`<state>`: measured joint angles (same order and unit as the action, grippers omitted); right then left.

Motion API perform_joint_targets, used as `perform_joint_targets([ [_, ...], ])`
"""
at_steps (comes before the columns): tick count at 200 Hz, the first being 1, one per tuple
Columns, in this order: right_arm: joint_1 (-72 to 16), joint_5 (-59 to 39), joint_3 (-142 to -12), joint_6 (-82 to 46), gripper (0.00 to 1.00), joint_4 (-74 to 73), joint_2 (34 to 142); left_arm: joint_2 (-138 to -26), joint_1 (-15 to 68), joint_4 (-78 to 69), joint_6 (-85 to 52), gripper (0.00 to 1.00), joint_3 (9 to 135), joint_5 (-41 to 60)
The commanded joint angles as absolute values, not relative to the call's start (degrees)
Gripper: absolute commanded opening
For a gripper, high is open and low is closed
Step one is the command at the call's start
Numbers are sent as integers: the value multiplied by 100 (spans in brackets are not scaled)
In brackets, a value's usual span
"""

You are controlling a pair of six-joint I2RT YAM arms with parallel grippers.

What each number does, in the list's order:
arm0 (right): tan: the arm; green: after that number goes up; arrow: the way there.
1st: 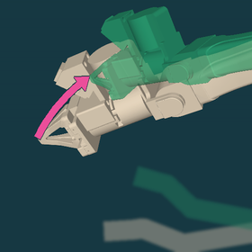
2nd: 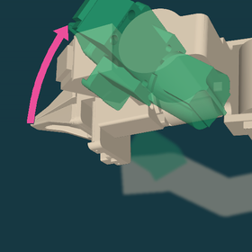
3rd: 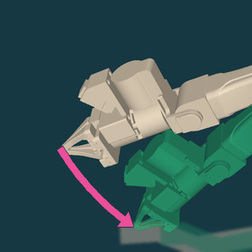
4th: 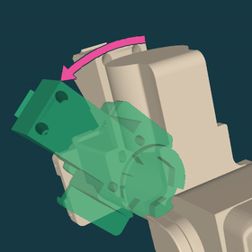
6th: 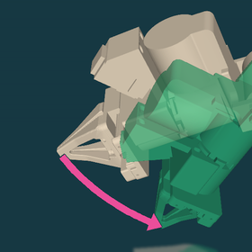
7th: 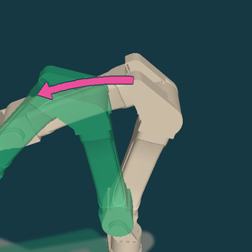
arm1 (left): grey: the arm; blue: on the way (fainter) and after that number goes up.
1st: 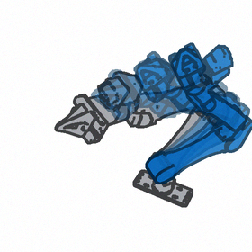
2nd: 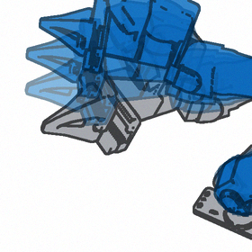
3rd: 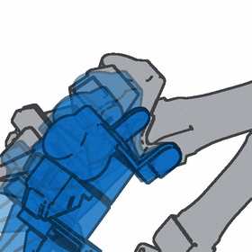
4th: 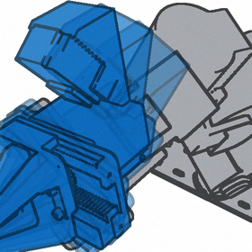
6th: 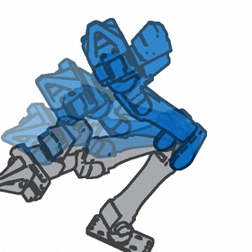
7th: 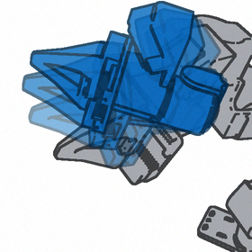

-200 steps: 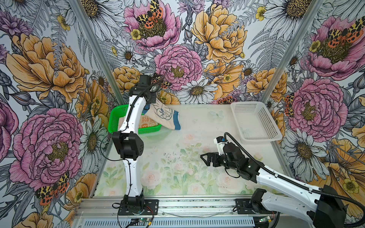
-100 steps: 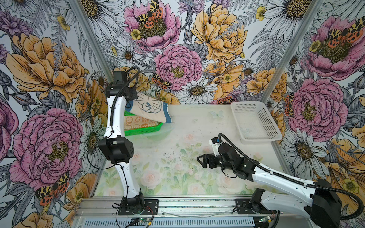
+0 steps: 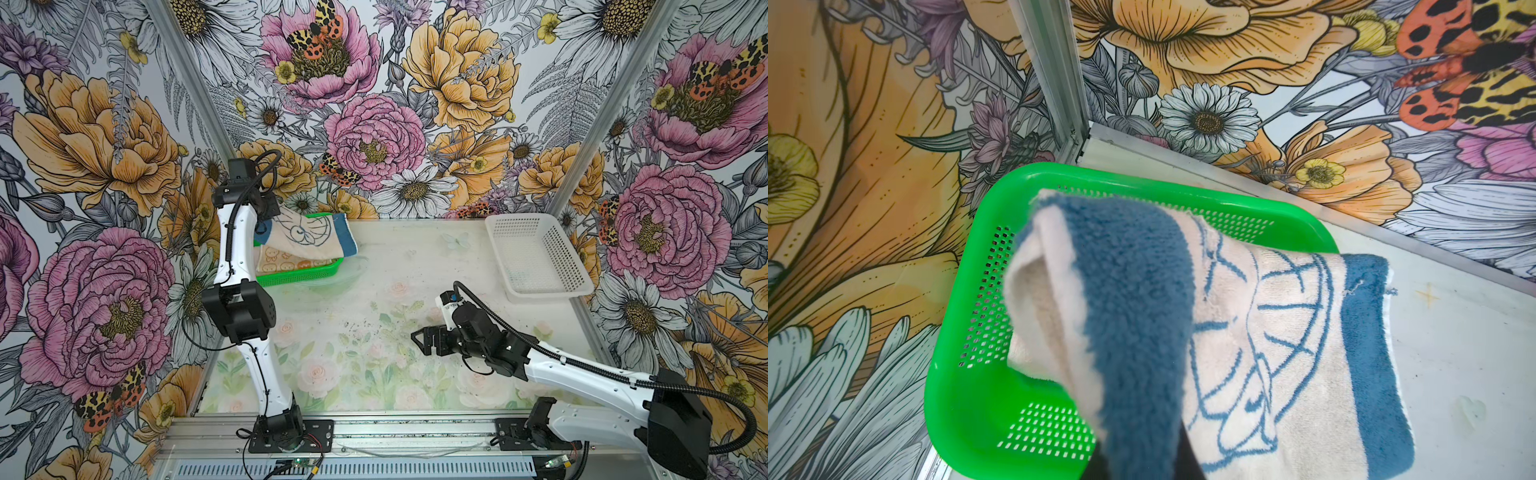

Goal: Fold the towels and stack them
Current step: 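Lower the towel into the green basket with the left gripper and release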

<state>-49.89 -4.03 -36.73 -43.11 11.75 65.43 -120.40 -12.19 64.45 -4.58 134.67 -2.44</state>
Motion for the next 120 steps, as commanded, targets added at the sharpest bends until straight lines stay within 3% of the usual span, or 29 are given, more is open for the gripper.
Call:
perform_joint_targets([
  [1,-5028,-271,-3883,-4376,99,1132,6698,-12120,-1384,6234,-565,0,13529,-203],
  [120,-5043,-267,-3958,-4315,100,980,7243,-13003,-1547,6223,-536,0,14071,-172],
])
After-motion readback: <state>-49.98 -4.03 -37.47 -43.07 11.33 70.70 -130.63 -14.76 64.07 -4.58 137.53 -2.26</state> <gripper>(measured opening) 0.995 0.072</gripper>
